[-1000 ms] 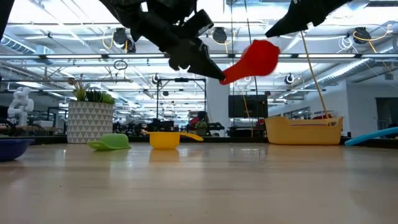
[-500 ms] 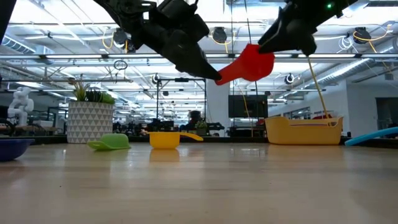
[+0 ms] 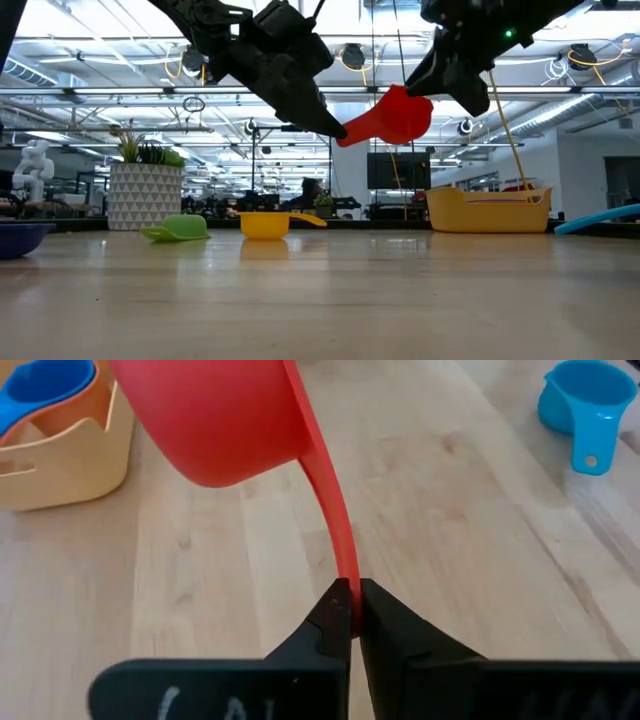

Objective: Nest measuring cups in basket
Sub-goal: Stack the red measuring cup on top of the blue measuring cup into the bin

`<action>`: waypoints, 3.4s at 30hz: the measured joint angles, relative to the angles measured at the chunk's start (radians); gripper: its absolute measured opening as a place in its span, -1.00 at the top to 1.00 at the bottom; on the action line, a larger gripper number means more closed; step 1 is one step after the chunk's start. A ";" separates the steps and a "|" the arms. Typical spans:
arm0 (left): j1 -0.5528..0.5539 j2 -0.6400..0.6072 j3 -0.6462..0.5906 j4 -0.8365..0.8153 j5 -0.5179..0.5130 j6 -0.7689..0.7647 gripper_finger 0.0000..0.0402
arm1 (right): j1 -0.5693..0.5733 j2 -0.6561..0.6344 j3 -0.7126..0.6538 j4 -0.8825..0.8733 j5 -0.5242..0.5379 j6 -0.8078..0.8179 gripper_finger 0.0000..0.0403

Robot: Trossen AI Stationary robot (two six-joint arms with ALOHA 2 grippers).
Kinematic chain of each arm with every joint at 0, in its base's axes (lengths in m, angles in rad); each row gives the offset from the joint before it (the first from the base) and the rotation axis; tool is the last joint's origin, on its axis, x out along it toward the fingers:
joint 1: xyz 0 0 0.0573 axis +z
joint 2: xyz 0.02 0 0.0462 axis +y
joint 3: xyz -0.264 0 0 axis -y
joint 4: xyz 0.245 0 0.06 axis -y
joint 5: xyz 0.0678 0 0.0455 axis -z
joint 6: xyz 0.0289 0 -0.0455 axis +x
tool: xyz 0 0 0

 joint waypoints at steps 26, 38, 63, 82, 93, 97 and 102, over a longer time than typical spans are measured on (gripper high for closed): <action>-0.002 0.001 -0.001 0.000 0.004 0.006 0.80 | -0.100 -0.001 0.000 -0.037 -0.135 0.087 0.99; -0.001 -0.111 0.000 -0.074 -0.175 -0.021 0.43 | -0.146 -0.009 -0.001 -0.120 -0.136 0.241 1.00; 0.075 -0.367 -0.001 -0.310 -0.363 -0.071 0.36 | -0.911 -0.392 0.000 -0.635 -0.631 0.861 1.00; 0.056 -0.366 -0.001 -0.262 -0.362 -0.066 0.36 | -1.121 -0.307 0.000 -0.630 -0.596 0.885 1.00; 0.053 -0.366 -0.001 -0.254 -0.361 -0.054 0.36 | -1.099 -0.233 0.000 -0.637 -0.550 0.932 1.00; 0.052 -0.366 -0.001 -0.255 -0.361 -0.053 0.36 | -1.099 -0.201 0.000 -0.631 -0.551 0.945 1.00; 0.052 -0.366 -0.001 -0.260 -0.361 -0.053 0.36 | -1.099 -0.175 0.000 -0.620 -0.558 0.944 0.99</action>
